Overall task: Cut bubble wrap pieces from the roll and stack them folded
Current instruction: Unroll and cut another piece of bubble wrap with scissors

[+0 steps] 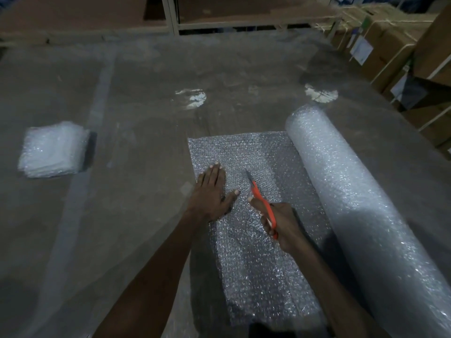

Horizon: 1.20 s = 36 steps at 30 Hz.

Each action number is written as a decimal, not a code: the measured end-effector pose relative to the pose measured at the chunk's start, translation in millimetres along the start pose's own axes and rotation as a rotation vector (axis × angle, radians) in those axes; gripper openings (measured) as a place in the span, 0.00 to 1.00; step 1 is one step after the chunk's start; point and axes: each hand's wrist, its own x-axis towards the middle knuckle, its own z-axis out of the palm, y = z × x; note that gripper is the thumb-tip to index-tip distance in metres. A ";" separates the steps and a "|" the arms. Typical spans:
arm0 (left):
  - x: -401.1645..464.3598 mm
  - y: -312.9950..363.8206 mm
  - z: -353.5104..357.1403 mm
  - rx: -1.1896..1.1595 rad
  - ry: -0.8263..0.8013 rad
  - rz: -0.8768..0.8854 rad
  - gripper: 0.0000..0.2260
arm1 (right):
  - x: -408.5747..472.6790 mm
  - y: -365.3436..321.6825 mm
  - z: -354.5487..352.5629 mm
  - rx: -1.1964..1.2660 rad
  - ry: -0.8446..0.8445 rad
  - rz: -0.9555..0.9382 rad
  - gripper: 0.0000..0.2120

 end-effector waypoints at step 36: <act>55.2 -20.6 -17.3 0.013 -0.054 -0.029 0.38 | 27.3 -18.8 11.0 0.020 0.019 0.020 0.26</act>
